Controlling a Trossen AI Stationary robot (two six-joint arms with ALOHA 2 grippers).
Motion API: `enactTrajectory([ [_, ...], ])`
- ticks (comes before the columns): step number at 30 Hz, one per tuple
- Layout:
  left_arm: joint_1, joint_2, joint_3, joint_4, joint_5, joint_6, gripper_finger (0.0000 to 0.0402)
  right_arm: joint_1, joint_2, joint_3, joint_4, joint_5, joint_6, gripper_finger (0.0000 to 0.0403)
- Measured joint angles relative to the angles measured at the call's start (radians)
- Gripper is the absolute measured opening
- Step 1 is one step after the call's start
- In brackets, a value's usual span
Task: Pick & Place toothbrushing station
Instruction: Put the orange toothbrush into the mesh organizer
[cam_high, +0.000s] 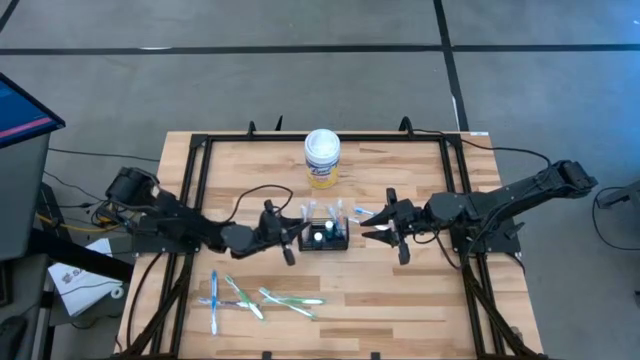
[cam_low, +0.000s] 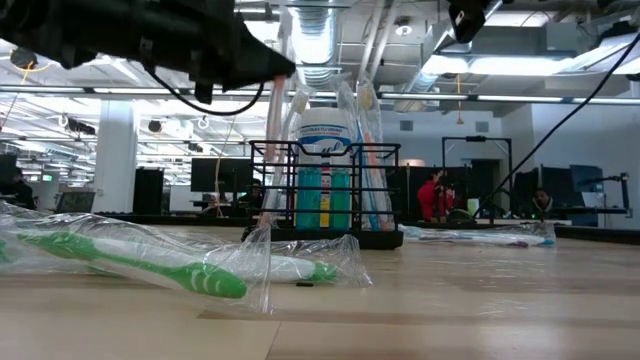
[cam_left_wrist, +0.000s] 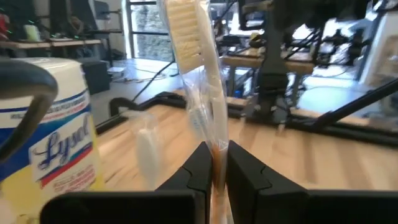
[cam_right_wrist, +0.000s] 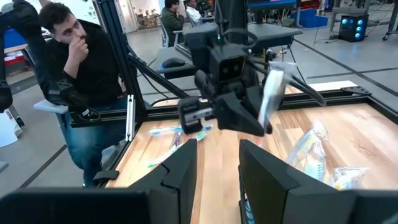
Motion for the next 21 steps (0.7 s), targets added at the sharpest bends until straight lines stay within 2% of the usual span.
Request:
enactTrajectory([
  [15, -0.002, 0.032, 0.0, 0.013, 0.0, 0.01, 0.002, 0.025, 0.0, 0.0, -0.001, 0.0, -0.003, 0.0111],
  [21, -0.01, 0.112, -0.005, 0.018, 0.006, -0.027, 0.0021, 0.024, 0.0, 0.0, -0.002, 0.0, -0.003, 0.0111],
])
